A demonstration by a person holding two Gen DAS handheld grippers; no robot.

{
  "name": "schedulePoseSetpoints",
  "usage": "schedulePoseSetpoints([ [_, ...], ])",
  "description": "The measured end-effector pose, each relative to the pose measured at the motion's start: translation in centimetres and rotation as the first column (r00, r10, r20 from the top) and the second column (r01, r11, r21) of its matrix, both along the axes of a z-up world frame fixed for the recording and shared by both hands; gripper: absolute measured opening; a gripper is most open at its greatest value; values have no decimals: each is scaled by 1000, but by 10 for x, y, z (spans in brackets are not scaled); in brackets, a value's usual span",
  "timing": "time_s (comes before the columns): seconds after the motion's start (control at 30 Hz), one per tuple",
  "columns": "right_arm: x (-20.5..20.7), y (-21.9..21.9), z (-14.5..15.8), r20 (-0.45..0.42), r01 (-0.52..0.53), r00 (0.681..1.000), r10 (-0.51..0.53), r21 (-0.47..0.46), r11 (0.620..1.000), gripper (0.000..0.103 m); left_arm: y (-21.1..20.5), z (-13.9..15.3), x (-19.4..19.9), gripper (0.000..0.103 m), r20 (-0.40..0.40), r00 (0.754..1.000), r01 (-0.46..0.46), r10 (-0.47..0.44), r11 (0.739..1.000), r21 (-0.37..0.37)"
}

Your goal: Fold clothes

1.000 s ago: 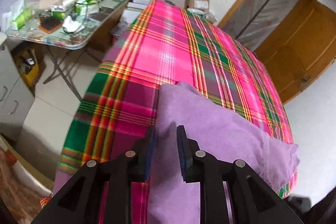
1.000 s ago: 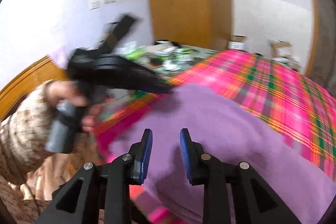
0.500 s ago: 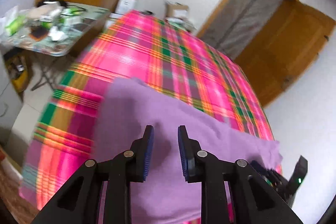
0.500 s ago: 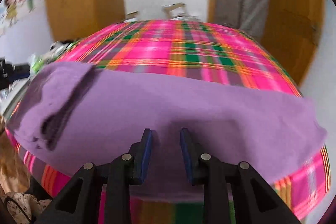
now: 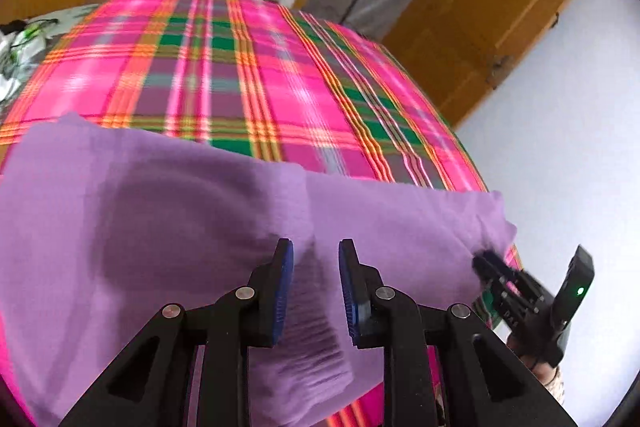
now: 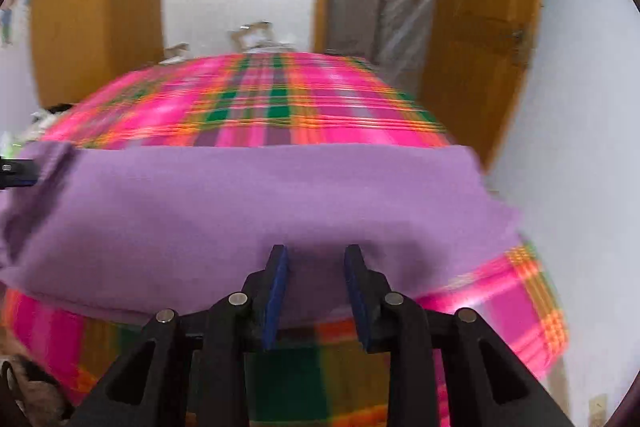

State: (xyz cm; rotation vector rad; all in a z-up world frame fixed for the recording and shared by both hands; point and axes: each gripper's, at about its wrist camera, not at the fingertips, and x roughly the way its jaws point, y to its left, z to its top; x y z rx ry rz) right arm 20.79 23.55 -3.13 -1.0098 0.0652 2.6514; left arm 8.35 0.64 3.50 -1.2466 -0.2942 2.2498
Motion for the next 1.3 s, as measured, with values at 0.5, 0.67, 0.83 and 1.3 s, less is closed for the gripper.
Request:
schedulePoseSetpoints([
  [0.5, 19, 106, 18, -31, 258, 965, -260, -61, 964, 32, 75, -24, -19, 24, 60, 987, 147, -146, 989, -6],
  [0.67, 13, 126, 12, -9, 268, 962, -272, -138, 954, 34, 80, -26, -24, 24, 65, 986, 157, -157, 988, 1],
  [0.83, 15, 133, 9, -42, 247, 965, -260, -195, 949, 5, 82, -28, -28, 24, 66, 986, 151, -153, 988, 24],
  [1.3, 30, 154, 12, -12, 332, 938, -345, -242, 912, 26, 83, -30, -30, 24, 68, 986, 147, -150, 988, 44],
])
